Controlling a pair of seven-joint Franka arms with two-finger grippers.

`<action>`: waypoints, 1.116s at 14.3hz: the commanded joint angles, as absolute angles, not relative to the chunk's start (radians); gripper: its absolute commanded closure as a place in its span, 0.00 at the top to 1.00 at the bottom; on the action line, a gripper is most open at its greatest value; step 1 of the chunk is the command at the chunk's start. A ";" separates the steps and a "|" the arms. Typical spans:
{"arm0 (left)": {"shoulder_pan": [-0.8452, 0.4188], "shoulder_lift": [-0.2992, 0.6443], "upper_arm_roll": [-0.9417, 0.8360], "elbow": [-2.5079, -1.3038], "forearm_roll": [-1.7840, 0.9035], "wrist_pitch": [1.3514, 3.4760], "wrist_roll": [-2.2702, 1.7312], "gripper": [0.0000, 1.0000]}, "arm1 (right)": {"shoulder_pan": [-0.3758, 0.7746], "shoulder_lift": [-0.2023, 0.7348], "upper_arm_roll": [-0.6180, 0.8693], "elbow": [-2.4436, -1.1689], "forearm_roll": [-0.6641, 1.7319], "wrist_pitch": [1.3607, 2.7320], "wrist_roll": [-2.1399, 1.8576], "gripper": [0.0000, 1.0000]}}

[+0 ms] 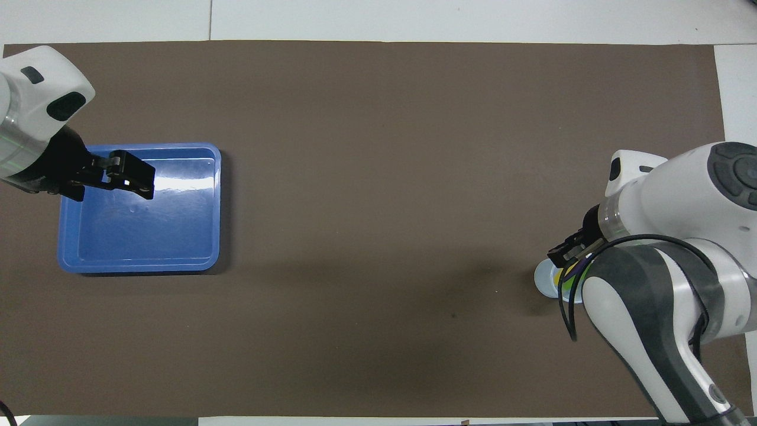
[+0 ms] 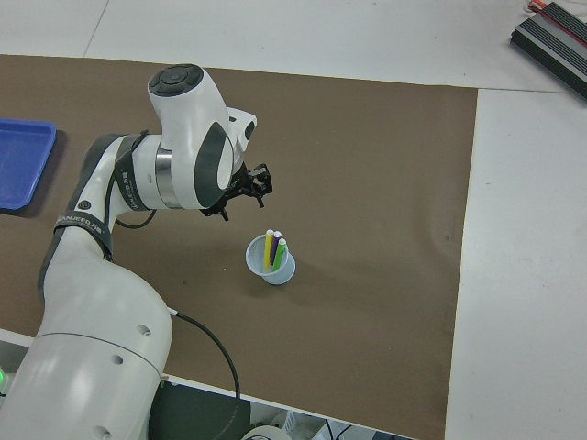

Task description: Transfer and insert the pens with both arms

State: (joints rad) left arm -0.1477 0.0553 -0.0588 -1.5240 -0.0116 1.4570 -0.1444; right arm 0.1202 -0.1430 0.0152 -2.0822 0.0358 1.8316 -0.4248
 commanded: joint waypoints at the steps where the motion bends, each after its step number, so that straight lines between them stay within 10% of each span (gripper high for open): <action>1: -0.144 -0.037 -0.058 -1.702 0.003 1.592 -0.146 1.00 | 0.104 -0.167 0.017 -1.939 0.018 1.700 -0.436 1.00; 7: -0.140 0.024 -0.044 -1.559 -0.034 1.462 -0.144 1.00 | 0.046 -0.057 0.017 -1.570 -0.092 1.416 -0.354 1.00; 16: -0.137 0.021 -0.044 -1.569 -0.032 1.491 -0.146 1.00 | 0.012 -0.057 0.012 -1.585 -0.063 1.462 -0.336 1.00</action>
State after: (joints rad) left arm -0.1384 0.0122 -0.0486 -1.5885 -0.0329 1.5034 -0.1465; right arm 0.0229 -0.0664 0.0032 -1.6020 -0.0653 1.4415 -0.3594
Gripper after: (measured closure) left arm 0.000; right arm 0.000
